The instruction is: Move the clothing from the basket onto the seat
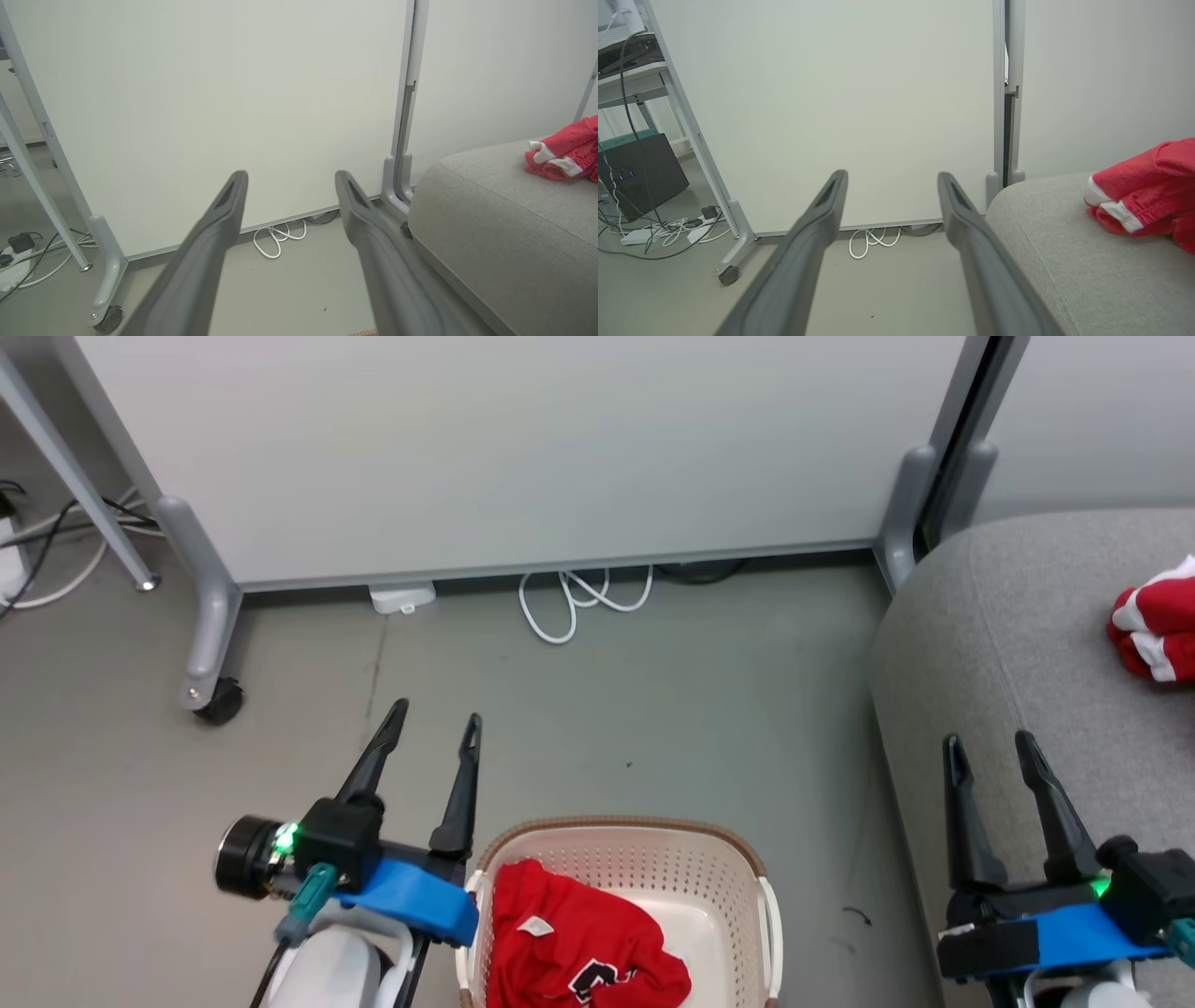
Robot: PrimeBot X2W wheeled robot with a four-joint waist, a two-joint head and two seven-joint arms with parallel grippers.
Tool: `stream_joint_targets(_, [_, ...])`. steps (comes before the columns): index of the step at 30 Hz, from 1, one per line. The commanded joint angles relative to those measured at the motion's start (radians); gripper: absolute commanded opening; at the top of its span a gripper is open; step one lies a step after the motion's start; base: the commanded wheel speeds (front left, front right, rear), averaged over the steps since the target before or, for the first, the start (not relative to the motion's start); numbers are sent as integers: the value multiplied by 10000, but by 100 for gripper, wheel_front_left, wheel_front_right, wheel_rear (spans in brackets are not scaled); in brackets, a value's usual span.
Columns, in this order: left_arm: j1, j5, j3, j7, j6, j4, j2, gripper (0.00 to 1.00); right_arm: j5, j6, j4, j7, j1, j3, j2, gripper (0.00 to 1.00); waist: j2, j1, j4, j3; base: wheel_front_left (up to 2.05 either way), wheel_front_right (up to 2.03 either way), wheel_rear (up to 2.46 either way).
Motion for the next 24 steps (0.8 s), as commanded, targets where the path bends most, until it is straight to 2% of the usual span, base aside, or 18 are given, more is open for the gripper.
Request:
stream_joint_targets(1, [-339, 109, -170, -26, -49, 239, 126, 100, 27, 5, -60, -5, -218, 42, 15, 100, 0, 0, -104, 219, 0, 0, 0])
stream_joint_targets(7, [-1582, 76, -1036, -26, -95, 1392, 342, 100, -96, 5, -273, -5, -880, 154, 14, 100, 0, 0, -398, 1191, 0, 0, 0])
stream_joint_targets(24, [-5046, -538, -5712, -28, -86, 5312, 960, 100, -397, 5, -665, -5, -3021, 482, -74, 100, 0, 0, -1149, 4268, 0, 0, 0])
